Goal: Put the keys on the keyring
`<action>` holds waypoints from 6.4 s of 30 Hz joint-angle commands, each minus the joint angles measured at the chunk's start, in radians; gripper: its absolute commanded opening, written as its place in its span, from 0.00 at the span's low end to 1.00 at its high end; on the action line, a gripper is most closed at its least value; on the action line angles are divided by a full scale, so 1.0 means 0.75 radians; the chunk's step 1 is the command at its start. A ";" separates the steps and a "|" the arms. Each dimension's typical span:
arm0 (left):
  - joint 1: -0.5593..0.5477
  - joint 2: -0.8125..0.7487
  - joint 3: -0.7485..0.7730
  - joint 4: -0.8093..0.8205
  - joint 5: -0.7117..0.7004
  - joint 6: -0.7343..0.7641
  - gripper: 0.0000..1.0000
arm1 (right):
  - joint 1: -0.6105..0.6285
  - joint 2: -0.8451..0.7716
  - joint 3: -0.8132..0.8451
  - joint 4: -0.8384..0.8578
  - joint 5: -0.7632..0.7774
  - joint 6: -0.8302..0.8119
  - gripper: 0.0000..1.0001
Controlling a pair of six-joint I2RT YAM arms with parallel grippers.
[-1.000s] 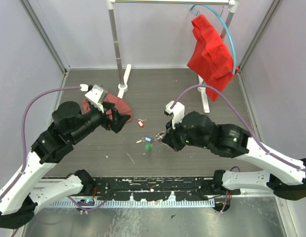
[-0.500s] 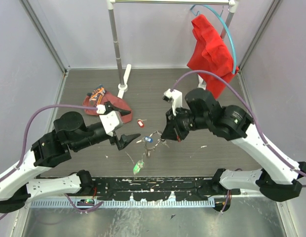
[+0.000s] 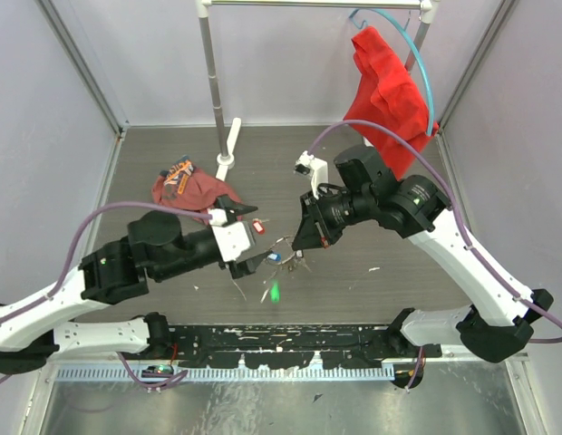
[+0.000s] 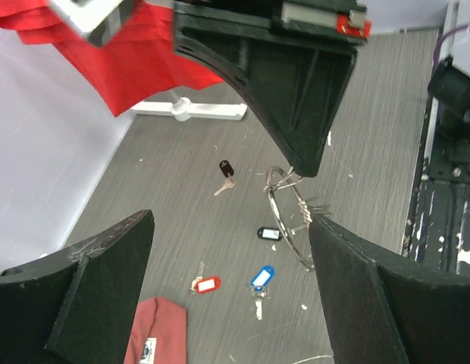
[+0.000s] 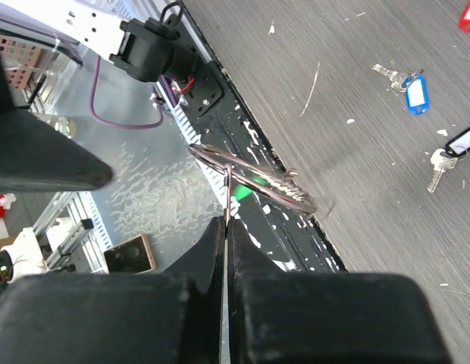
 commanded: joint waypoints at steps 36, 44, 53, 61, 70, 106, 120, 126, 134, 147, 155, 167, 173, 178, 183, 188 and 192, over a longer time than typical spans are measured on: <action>-0.502 0.211 -0.108 0.218 -0.505 0.578 0.48 | -0.013 -0.095 0.059 -0.020 -0.261 -0.005 0.01; -0.538 0.234 -0.130 0.239 -0.563 0.630 0.41 | -0.013 -0.096 0.063 -0.021 -0.284 -0.005 0.01; -0.546 0.228 -0.146 0.255 -0.593 0.657 0.31 | -0.013 -0.102 0.075 -0.050 -0.284 -0.002 0.01; -0.557 0.228 -0.156 0.262 -0.603 0.662 0.17 | -0.013 -0.105 0.080 -0.050 -0.284 0.002 0.01; -0.559 0.206 -0.179 0.307 -0.633 0.663 0.13 | -0.014 -0.102 0.088 -0.054 -0.286 0.004 0.01; -0.564 0.207 -0.173 0.338 -0.641 0.679 0.14 | -0.012 -0.102 0.094 -0.074 -0.282 -0.006 0.01; -0.591 0.230 -0.166 0.353 -0.642 0.640 0.17 | -0.012 -0.106 0.080 -0.067 -0.284 -0.011 0.01; -0.593 0.234 -0.163 0.354 -0.643 0.642 0.22 | -0.013 -0.108 0.074 -0.062 -0.288 -0.008 0.01; -0.593 0.240 -0.159 0.365 -0.644 0.646 0.26 | -0.012 -0.113 0.066 -0.055 -0.293 -0.005 0.01; -0.597 0.250 -0.156 0.371 -0.658 0.647 0.00 | -0.014 -0.127 0.055 -0.045 -0.274 -0.001 0.01; -0.596 0.246 -0.147 0.367 -0.695 0.628 0.00 | -0.012 -0.164 0.099 -0.045 -0.107 0.001 0.23; -0.596 0.205 -0.147 0.364 -0.751 0.585 0.00 | -0.013 -0.400 0.041 0.099 0.475 0.091 0.34; -0.595 0.211 -0.124 0.315 -0.722 0.575 0.00 | -0.013 -0.485 -0.040 0.137 0.565 0.125 0.35; -0.595 0.251 -0.135 0.319 -0.791 0.618 0.00 | -0.012 -0.517 -0.126 0.140 0.594 0.151 0.36; -0.592 0.251 -0.173 0.362 -0.862 0.640 0.00 | -0.013 -0.451 -0.212 0.068 0.716 0.205 0.36; -0.572 0.237 -0.178 0.334 -0.908 0.579 0.00 | -0.014 -0.318 -0.349 0.120 0.729 0.247 0.36; -0.548 0.213 -0.201 0.315 -0.933 0.519 0.00 | -0.070 -0.217 -0.430 0.206 0.742 0.225 0.37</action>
